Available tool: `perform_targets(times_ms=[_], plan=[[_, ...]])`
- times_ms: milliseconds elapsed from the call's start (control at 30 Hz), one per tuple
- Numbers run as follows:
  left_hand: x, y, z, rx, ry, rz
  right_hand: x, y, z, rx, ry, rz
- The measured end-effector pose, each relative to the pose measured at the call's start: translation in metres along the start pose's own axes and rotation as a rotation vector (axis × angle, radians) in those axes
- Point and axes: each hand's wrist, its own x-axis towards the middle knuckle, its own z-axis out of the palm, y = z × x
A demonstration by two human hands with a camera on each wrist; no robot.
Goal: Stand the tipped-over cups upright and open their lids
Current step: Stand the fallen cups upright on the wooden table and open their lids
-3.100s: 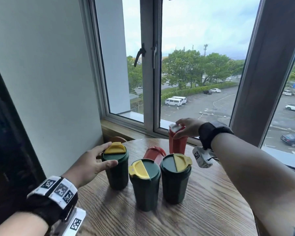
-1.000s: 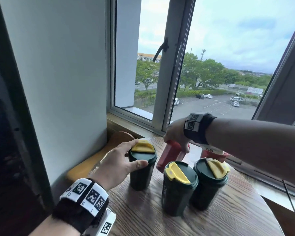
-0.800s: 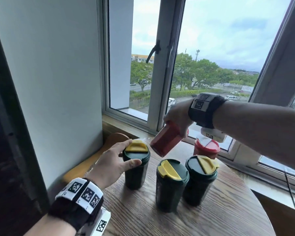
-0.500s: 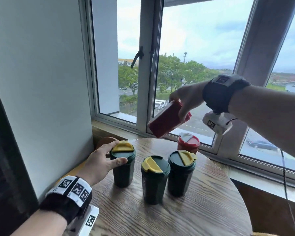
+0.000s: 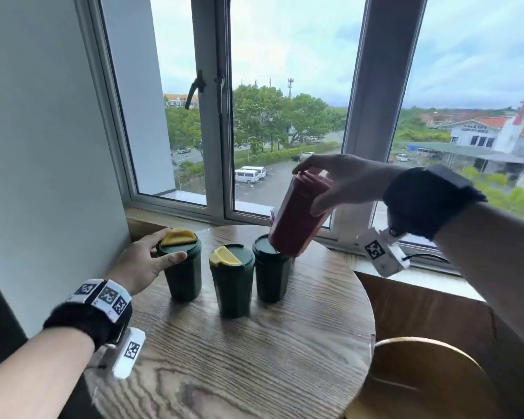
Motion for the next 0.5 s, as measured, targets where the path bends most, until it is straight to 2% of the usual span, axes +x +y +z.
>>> perform_targets(times_ms=[67,367,500], plan=[[-0.002,0.005,0.001,-0.003,0.004,-0.016,-0.013,0.003,0.006,0.058,-0.005,0.041],[-0.005,0.016,0.005,0.009,0.01,-0.032,-0.046,0.012,0.014,0.029,0.066,-0.006],[-0.003,0.015,0.005,0.013,0.007,-0.039,-0.05,0.0,0.014,0.031,0.01,-0.04]])
